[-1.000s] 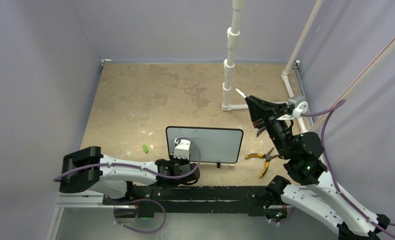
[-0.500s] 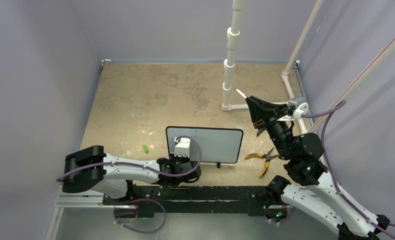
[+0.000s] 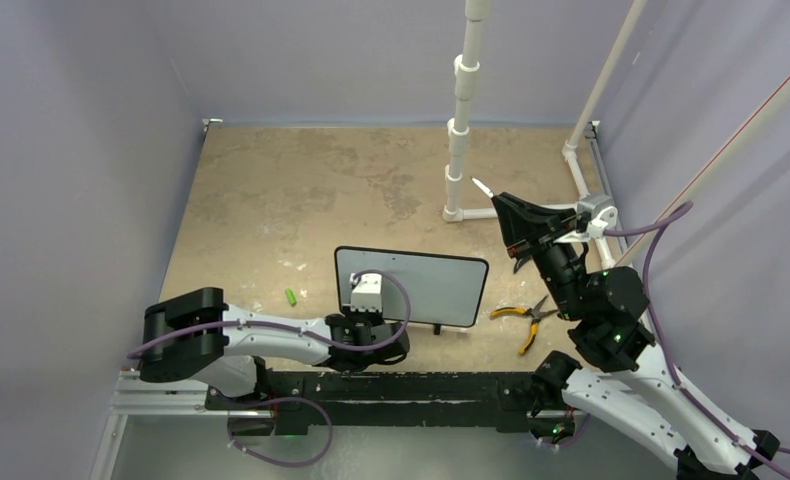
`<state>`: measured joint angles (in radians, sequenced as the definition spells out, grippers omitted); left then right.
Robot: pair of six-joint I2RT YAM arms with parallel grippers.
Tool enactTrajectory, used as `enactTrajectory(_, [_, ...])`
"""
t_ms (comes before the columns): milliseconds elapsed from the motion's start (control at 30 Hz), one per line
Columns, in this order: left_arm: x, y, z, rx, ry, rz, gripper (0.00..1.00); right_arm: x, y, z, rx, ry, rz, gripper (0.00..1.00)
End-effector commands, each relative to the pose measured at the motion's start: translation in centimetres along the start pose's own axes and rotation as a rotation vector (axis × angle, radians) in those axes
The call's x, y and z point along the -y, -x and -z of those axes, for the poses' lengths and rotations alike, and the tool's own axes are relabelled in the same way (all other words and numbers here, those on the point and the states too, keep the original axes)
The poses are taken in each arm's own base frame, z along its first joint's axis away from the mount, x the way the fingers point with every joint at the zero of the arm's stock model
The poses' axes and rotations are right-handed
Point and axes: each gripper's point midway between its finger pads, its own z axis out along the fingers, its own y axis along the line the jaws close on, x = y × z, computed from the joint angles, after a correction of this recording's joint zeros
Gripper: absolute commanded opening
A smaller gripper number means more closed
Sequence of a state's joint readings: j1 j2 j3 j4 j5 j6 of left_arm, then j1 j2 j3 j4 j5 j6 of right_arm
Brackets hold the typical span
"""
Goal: Write a sentence on the whiteboard
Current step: Adjust the whiteboard on the whiteboard stand.
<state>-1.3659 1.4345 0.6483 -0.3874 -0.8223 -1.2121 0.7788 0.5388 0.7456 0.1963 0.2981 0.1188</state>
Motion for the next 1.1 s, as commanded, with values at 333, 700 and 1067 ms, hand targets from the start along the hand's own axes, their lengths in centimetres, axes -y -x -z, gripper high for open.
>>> enactTrajectory(333, [0.5,4.3,-2.1,0.164,0.065,0.254,0.00,0.3,1.8,0.5,0.065,-0.011,-0.015,0.00])
enactTrajectory(700, [2.6,5.8,-4.1,0.181,0.057,0.299,0.00,0.3,1.8,0.6,0.068,-0.014,-0.017,0.00])
enactTrajectory(1067, [3.8,6.0,-3.9,0.148,0.043,0.307,0.11,0.4,2.1,0.8,0.073,-0.017,-0.020,0.00])
